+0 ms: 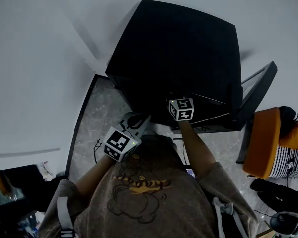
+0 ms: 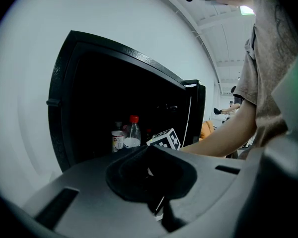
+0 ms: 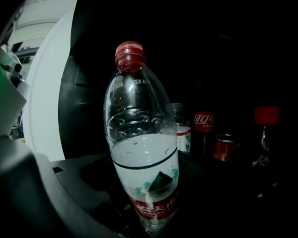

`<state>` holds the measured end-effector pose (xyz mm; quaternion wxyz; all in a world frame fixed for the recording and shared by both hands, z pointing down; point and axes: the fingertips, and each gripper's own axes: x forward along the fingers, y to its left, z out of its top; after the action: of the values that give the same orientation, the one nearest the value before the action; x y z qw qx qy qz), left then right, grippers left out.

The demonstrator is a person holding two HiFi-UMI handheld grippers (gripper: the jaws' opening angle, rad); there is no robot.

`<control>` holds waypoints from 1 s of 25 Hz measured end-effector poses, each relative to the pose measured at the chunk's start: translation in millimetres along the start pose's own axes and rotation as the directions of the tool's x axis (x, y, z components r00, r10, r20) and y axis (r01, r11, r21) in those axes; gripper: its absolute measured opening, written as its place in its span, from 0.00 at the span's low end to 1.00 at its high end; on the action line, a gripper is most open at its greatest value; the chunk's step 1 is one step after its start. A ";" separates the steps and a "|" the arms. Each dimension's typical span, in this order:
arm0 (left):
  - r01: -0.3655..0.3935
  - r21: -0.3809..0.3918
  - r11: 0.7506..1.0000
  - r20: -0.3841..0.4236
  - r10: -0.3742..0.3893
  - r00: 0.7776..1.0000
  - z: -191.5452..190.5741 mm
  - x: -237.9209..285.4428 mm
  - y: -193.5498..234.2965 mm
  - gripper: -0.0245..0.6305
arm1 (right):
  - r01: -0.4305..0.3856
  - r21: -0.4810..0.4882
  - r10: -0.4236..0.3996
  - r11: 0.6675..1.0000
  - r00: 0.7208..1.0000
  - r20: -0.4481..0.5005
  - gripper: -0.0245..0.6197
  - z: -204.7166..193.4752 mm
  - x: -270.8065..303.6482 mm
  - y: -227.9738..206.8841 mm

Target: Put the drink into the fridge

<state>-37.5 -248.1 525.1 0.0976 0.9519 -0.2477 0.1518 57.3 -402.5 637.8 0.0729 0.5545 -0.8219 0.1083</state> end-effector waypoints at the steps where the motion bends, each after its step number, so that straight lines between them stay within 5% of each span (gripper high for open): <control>1: 0.000 -0.001 1.000 0.000 0.000 1.000 -0.7 -0.1 -0.1 0.05 | 0.003 0.001 -0.003 1.000 1.000 -0.004 0.57 -2.1 -0.2 -0.5; 25: 0.020 -0.011 1.000 0.007 -0.020 1.000 3.8 -10.2 -10.9 0.05 | 0.044 0.081 -0.043 0.996 0.999 -0.011 0.57 -6.1 -20.0 -6.8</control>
<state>-39.6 -235.2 516.8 0.1034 0.9543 -0.2391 0.1463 71.1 -385.5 639.5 0.0563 0.5744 -0.8041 0.1426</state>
